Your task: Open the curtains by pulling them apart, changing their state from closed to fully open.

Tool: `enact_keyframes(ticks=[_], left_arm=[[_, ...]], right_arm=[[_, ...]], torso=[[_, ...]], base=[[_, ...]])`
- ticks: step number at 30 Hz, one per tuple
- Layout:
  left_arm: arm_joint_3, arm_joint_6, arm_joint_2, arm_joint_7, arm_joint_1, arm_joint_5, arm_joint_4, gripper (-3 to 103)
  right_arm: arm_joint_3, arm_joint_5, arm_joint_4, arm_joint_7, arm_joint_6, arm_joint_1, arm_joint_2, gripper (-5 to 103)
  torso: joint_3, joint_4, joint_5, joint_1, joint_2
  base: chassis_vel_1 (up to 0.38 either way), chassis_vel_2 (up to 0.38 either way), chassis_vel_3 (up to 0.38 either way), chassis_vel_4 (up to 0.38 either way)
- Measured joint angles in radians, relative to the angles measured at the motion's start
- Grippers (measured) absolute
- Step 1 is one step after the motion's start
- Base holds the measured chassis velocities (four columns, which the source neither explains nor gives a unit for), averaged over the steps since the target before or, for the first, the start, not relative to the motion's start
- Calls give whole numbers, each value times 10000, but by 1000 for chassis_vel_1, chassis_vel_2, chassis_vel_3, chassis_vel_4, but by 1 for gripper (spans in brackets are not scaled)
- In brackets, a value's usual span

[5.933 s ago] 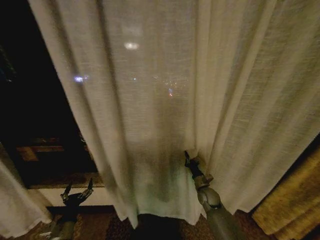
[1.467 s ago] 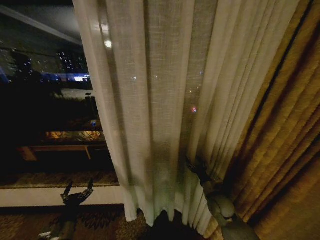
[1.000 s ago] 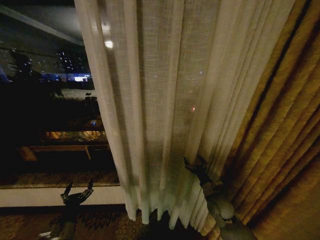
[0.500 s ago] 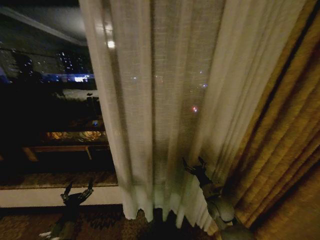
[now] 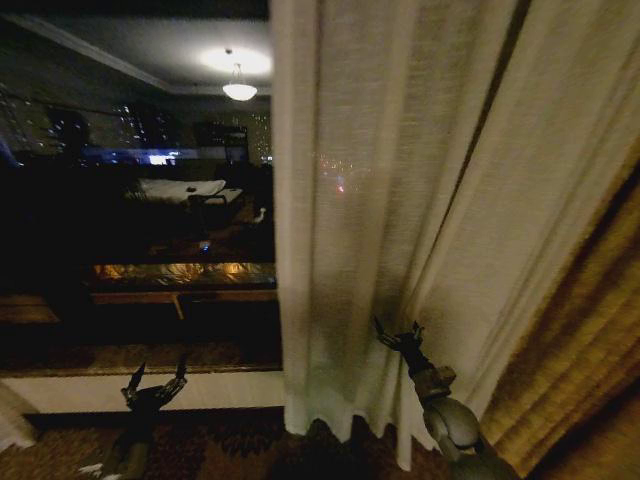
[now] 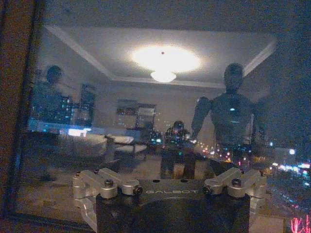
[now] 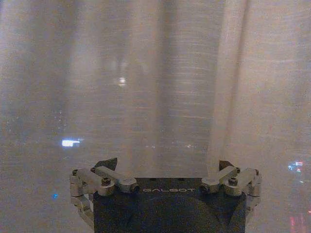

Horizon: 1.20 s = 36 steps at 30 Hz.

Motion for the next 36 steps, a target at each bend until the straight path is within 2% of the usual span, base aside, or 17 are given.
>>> enact_keyframes(ticks=[5, 8, 14, 18, 23, 31, 36], left_arm=[[0, 0, 0, 0, 0, 0, 0, 100], [-1, 0, 0, 0, 0, 0, 0, 100], [-4, 0, 3, -1, 0, 1, 0, 100], [-6, 0, 3, -1, 0, 0, 0, 100], [4, 0, -2, 0, 0, 1, 0, 100], [4, 0, -1, 1, 0, 0, 0, 100], [-1, 0, 1, 1, 0, 0, 0, 100]], right_arm=[[5, -16, -55, 6, 78, 20, -3, 100], [-86, 50, -261, 110, 458, 173, 22, 100], [-150, 117, -298, 103, 537, 226, 26, 100], [-162, 60, -302, -7, 564, 226, 20, 100], [-191, 31, -305, -27, 574, 220, 22, 100], [-31, 118, -248, 129, 678, -8, -84, 100], [408, 504, -87, 42, 844, -453, -330, 100]], torso=[[1, 0, 0, 1, 0], [0, 0, 0, 2, 0], [-1, 1, -6, 1, 1], [-1, 2, -8, 0, 1], [1, -3, 11, 0, 0], [0, -1, -7, 1, 0], [0, -2, -3, -1, 1]], base=[[348, 379, -368, -377], [350, 373, -354, -358], [272, 289, -273, -255], [68, 76, -60, -88], [-11, -9, 11, 8], [-30, -25, 35, 17], [0, 0, 0, 0]])
